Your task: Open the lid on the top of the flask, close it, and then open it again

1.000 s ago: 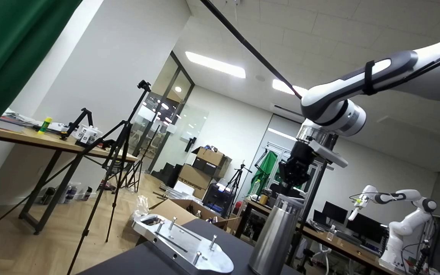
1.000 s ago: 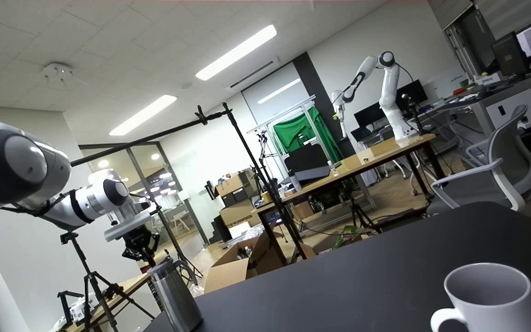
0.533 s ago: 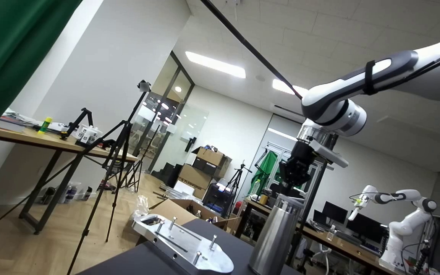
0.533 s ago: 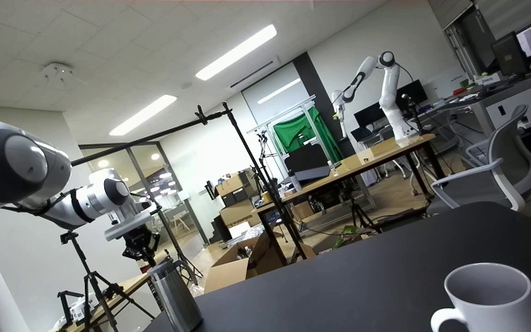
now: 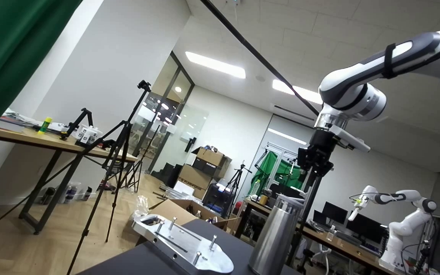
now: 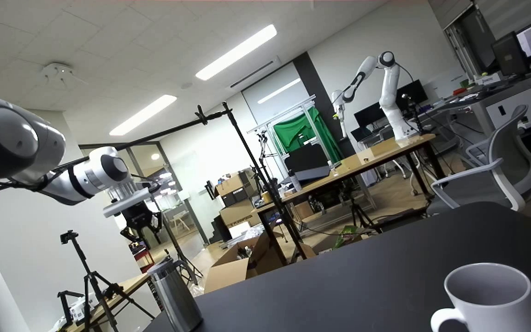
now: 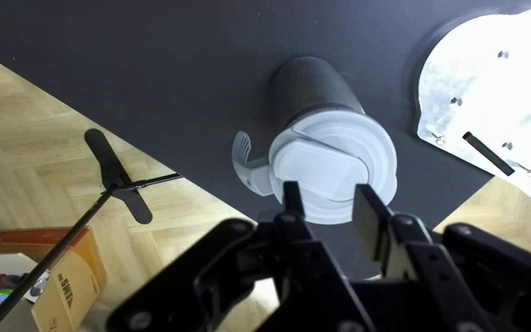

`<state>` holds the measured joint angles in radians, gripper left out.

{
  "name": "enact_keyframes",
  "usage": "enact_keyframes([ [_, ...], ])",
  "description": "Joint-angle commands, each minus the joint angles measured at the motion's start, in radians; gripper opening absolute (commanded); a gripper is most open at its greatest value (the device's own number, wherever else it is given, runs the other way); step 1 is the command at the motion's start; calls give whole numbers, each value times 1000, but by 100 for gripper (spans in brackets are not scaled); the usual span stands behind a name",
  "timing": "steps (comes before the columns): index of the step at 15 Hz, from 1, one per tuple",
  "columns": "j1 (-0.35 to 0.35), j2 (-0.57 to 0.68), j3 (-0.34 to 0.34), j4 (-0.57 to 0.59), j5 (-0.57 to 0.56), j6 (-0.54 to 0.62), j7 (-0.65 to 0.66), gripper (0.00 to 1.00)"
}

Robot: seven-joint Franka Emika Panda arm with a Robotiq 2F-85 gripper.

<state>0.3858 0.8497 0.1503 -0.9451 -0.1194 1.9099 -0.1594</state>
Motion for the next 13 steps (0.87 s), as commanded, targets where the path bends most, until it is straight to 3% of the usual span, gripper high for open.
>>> enact_keyframes([
  [1,-32,-104,5,-102,23,-56,12,67],
  [6,-58,-204,5,-233,39,-61,2,100],
  [7,-43,-127,0,-132,26,-61,-2,82],
  [10,-48,-163,0,-183,26,-61,-2,100],
  [13,-48,-170,0,-197,27,-61,-2,100],
])
